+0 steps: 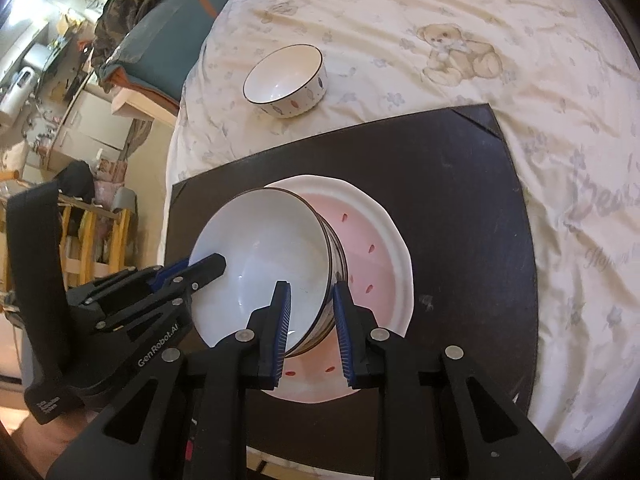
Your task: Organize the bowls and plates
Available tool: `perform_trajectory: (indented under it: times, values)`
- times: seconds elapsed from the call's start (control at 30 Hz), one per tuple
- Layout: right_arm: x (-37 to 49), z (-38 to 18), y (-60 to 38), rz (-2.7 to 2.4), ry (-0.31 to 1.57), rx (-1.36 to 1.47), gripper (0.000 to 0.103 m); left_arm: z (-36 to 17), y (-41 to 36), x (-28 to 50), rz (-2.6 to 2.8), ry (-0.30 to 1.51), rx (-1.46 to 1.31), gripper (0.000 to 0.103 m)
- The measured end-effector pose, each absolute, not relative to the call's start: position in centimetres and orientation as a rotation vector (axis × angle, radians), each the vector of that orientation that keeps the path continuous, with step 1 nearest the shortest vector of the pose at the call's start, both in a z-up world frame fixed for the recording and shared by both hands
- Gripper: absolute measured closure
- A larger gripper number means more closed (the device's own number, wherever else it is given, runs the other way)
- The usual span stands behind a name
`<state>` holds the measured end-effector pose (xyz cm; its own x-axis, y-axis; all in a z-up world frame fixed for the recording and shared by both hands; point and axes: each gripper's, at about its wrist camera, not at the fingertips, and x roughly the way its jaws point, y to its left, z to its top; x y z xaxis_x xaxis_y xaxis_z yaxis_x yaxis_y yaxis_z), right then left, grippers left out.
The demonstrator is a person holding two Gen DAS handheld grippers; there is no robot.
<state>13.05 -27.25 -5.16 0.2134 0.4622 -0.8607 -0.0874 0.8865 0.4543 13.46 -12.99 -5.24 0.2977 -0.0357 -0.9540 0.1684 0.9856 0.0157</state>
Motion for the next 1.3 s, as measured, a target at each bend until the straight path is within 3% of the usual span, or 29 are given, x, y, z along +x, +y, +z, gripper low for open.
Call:
perform_trajectory:
  times: [1.3]
  values:
    - [13.2, -5.8, -27.0, 0.39, 1.31, 0.312, 0.08, -4.8, -12.5, 14.1, -0.143, 1.297, 0.064, 0.097]
